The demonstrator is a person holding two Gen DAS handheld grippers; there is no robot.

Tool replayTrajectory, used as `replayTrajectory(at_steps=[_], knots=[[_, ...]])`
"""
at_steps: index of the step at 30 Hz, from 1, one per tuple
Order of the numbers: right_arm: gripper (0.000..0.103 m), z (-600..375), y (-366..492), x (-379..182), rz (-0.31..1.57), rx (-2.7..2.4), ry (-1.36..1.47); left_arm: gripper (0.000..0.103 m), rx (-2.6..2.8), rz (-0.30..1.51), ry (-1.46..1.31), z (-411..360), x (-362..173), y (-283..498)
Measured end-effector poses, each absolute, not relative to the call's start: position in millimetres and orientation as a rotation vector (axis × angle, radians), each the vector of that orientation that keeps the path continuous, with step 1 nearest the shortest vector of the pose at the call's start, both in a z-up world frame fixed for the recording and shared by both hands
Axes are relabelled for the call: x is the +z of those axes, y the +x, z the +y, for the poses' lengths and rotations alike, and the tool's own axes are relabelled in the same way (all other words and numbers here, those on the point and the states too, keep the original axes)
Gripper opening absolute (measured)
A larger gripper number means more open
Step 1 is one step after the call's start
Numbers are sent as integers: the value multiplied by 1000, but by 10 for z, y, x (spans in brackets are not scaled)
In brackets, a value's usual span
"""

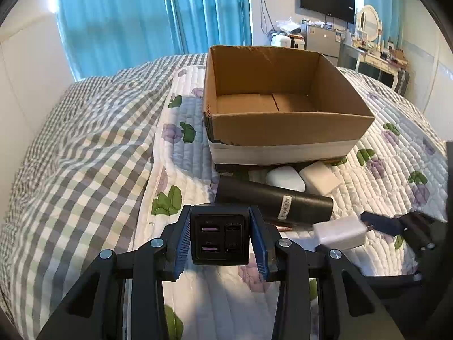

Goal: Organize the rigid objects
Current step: 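Lower the power bank and charger into the box and release both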

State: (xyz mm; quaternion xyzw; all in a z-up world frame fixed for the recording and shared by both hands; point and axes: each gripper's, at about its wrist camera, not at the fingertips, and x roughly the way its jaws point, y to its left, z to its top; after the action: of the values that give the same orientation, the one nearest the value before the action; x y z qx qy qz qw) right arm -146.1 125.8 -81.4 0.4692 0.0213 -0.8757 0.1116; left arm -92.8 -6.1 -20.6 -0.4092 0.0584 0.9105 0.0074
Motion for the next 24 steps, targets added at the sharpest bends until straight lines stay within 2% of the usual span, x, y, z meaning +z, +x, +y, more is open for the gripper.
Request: replayTrajectory(at_steps=[11,17,24], knots=[[71,1724,-1131,-168,-47,-2642,1262,39,2888,199,-1257,142,214,-627],[71,1879,-1047,361,-13,-2702,1118,39,2910,204,-1157,278,610,-641],[71,2005,-1273,961,58,-2763,961,39,2927,231,-1033,391,1027,-1027]])
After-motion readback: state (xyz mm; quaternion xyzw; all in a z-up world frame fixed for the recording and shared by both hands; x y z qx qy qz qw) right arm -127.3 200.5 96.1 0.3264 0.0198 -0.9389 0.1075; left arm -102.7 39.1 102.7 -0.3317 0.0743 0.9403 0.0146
